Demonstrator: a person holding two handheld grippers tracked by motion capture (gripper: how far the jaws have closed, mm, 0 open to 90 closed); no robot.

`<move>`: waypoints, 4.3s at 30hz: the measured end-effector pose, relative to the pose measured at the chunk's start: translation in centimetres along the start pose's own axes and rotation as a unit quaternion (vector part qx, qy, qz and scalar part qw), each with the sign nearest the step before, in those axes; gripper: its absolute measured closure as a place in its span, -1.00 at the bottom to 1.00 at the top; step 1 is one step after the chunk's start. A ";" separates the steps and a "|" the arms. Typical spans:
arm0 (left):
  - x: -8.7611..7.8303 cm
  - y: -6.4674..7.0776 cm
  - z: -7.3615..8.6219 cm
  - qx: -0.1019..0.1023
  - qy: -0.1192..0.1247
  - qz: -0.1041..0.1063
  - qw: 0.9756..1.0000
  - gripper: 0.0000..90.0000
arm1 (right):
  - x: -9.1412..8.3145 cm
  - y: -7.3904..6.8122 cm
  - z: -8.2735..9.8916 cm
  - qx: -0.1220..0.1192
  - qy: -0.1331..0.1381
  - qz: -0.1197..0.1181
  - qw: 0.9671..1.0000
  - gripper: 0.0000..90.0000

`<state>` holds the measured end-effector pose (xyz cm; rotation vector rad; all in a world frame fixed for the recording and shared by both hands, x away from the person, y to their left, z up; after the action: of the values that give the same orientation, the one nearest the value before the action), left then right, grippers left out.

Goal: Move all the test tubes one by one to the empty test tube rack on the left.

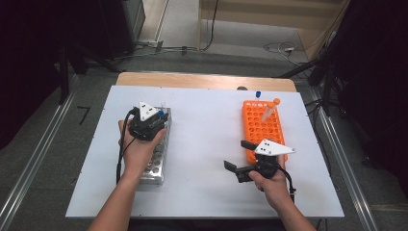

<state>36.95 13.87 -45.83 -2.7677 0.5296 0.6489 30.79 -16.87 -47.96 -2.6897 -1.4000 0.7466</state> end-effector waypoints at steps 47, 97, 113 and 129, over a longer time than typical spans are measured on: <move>-4.8 1.6 0.7 -0.071 0.106 0.171 0.977 -1.00 | 0.5 9.6 -7.3 0.051 0.073 0.192 0.977 -0.25; -4.8 1.8 1.0 -0.074 0.113 0.182 0.974 -1.00 | 4.6 15.3 -9.9 0.076 0.047 0.374 0.923 0.63; -4.8 1.9 1.0 -0.068 0.113 0.178 0.975 -1.00 | 4.2 14.6 -9.5 0.069 0.046 0.360 0.929 0.62; -4.8 1.8 1.0 -0.071 0.113 0.179 0.975 -1.00 | 5.5 14.5 -9.2 0.064 0.032 0.388 0.919 0.45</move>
<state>31.85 13.93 -44.77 -2.9237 1.0908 0.4573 48.43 -19.45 -45.39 -3.0842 -0.1970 0.7121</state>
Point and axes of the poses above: each handheld gripper's, and its own axes: x roughly forward along the jaws, z roughly out of its underside, y roughly to its right, the point moved 5 cm from there along x, roughly forward along the jaws, and after that the axes turned 7 degrees about x, right-handed, at the moved point
